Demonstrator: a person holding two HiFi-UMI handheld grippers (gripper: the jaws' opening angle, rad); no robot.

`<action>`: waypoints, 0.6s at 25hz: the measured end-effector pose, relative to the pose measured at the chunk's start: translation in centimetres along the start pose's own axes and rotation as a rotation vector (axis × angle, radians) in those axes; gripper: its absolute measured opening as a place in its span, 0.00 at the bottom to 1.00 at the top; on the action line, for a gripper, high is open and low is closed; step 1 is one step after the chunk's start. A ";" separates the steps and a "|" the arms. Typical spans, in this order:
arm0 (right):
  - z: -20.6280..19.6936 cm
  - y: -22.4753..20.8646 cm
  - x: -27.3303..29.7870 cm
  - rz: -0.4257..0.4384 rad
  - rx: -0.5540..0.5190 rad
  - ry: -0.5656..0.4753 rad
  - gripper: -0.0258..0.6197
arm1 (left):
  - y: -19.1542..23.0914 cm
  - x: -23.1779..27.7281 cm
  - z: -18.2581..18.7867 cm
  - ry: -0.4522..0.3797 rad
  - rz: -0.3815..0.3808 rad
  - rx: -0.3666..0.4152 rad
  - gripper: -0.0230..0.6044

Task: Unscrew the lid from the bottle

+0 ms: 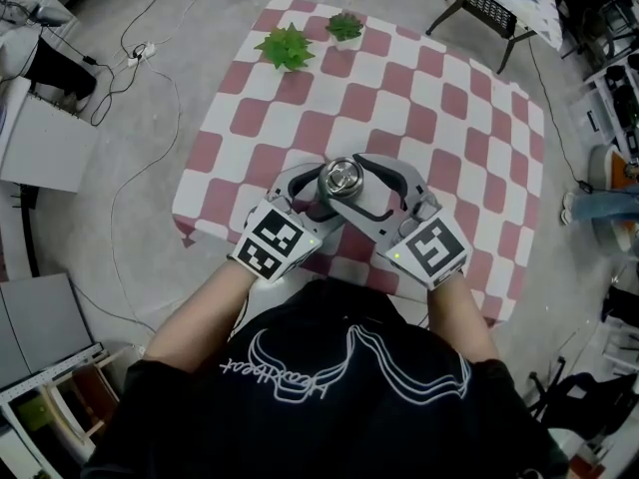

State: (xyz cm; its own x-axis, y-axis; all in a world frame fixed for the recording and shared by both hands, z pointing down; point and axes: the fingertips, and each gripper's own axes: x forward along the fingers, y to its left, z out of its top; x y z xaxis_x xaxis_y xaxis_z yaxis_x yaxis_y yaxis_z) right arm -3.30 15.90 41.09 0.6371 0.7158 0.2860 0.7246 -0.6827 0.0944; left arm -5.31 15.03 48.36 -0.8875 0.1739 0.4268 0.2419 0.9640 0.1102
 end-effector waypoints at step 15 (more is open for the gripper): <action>0.0 0.1 0.2 0.002 -0.012 0.015 0.43 | -0.1 0.1 -0.2 0.025 0.042 -0.017 0.59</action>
State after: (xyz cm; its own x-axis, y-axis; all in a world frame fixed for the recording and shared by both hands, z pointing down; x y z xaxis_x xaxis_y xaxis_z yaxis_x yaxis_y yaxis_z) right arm -3.13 15.98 41.19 0.6342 0.7125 0.3004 0.7204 -0.6856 0.1051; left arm -5.31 14.92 48.54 -0.8665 0.2091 0.4534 0.2855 0.9524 0.1065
